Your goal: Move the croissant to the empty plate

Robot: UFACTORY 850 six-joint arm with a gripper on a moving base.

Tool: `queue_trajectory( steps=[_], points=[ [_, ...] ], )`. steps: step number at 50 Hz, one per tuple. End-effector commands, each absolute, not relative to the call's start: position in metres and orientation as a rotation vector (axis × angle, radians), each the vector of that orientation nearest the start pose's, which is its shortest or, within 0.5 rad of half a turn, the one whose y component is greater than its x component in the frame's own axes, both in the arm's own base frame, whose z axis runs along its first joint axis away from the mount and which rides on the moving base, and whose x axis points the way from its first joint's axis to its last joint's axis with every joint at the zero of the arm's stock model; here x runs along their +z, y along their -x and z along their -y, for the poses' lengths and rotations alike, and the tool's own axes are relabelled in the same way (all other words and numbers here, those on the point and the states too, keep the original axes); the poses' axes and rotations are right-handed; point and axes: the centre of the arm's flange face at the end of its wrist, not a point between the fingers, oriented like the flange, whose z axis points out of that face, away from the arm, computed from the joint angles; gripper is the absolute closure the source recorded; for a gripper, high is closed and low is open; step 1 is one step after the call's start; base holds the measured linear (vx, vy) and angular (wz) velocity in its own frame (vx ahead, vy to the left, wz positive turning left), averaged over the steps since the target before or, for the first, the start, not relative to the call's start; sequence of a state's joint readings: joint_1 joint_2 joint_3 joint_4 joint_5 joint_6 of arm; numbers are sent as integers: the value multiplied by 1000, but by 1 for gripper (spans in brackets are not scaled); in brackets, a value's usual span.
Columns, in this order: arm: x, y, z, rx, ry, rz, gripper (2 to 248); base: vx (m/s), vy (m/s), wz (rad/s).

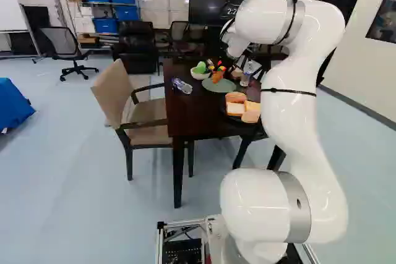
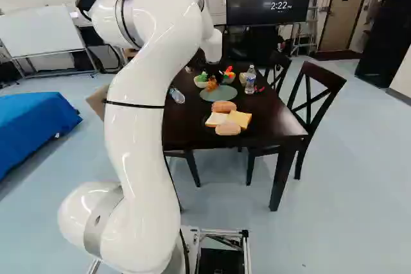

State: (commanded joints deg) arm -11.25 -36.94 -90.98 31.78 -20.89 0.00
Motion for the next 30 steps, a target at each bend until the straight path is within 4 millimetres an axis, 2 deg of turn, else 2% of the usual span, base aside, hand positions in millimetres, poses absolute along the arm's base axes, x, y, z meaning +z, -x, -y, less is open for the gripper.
queue_trajectory(
  steps=[25, 30],
  points=[
    [441, -715, 124, -750, 2613, -894, 144, 0, 0, 0],
    [441, -715, 124, -750, 2613, -894, 144, 0, 0, 0]
  ],
)
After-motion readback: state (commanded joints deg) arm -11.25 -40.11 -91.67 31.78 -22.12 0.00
